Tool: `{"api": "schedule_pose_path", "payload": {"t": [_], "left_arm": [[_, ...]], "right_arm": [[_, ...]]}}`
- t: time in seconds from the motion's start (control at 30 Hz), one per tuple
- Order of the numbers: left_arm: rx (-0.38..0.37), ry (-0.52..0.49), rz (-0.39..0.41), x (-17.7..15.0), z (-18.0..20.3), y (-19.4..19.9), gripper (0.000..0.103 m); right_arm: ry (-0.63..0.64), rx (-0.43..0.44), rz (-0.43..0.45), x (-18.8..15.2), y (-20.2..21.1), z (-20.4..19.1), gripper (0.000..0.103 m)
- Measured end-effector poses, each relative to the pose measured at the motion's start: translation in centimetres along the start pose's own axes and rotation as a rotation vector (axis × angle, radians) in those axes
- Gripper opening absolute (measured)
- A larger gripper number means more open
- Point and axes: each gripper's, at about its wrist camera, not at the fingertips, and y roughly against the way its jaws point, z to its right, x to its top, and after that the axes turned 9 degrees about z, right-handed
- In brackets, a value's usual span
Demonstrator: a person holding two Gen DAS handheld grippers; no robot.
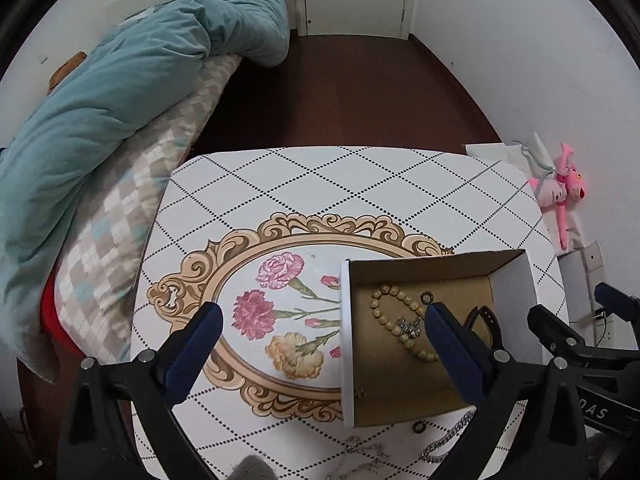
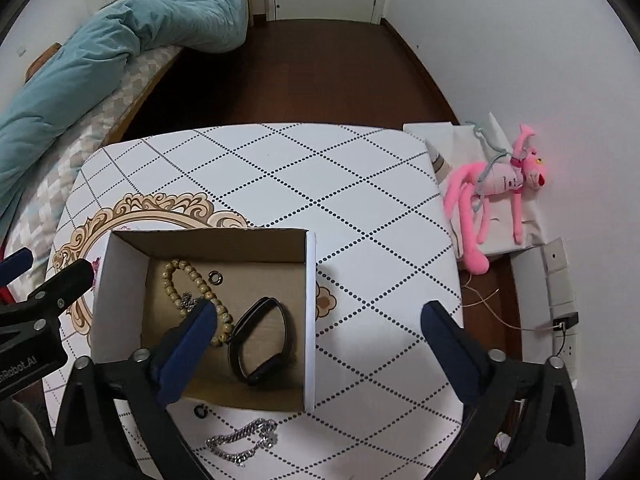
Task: Organize jewelry
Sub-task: 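Carry the ring and charm into the white box and open both grippers, then grasp the silver chain necklace with the left gripper while the right grasps the chunky silver bracelet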
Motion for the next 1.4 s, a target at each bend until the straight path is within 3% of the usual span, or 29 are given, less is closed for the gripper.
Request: {"api": "schedule_pose_path", "payload": {"t": [0.2, 0.37, 0.47, 0.67, 0.73, 0.8, 0.9, 0.93, 0.97, 1.0, 1.07, 1.33, 1.4], "left_arm": [[-0.003, 0.006, 0.037, -0.5, -0.3, 2.7, 0.103], [0.010, -0.010, 0.061, -2.7, -0.9, 4.8, 0.103], [0.036, -0.013, 0.059, -5.3, -1.6, 5.2, 0.103], [0.066, -0.004, -0.033, -11.0, -2.6, 2.7, 0.103], [0.076, 0.001, -0.065, -12.4, -2.9, 1.5, 0.103], [0.086, 0.001, -0.095, -13.6, -3.1, 0.4, 0.103], [0.086, 0.010, -0.114, -14.9, -3.5, -0.1, 0.103], [0.080, 0.008, -0.115, -15.3, -3.4, 0.0, 0.103], [0.073, 0.000, -0.115, -15.7, -3.3, 0.0, 0.103], [0.068, -0.011, -0.118, -16.0, -3.1, 0.1, 0.103], [0.043, -0.029, -0.127, -16.7, -2.5, 0.1, 0.102], [-0.044, -0.130, -0.120, -17.1, 1.0, -0.1, 0.098], [-0.056, -0.153, -0.131, -17.0, 1.9, -0.6, 0.078]], "right_arm": [[-0.011, 0.008, 0.059, -0.4, 3.4, -0.3, 0.103], [-0.024, 0.029, 0.095, -2.6, 5.9, -0.3, 0.103], [-0.037, 0.037, 0.076, -5.4, 5.9, -0.3, 0.103], [-0.074, 0.070, -0.016, -10.6, 2.5, -0.3, 0.101], [-0.078, 0.082, -0.043, -11.8, 0.8, -0.6, 0.092], [-0.088, 0.097, -0.071, -12.7, -0.5, -0.9, 0.071], [-0.102, 0.118, -0.106, -13.9, -2.4, -1.4, 0.058], [-0.083, 0.108, -0.071, -14.2, -2.1, -1.8, 0.052], [-0.071, 0.112, -0.066, -14.3, -2.1, -2.1, 0.040], [-0.064, 0.128, -0.055, -14.5, -2.0, -2.3, 0.021], [-0.080, 0.170, -0.065, -14.6, -1.9, -2.3, 0.004], [-0.147, 0.135, -0.044, -15.8, -0.2, 1.0, 0.004], [-0.173, 0.141, -0.045, -16.1, 0.2, 1.8, 0.004]]}}
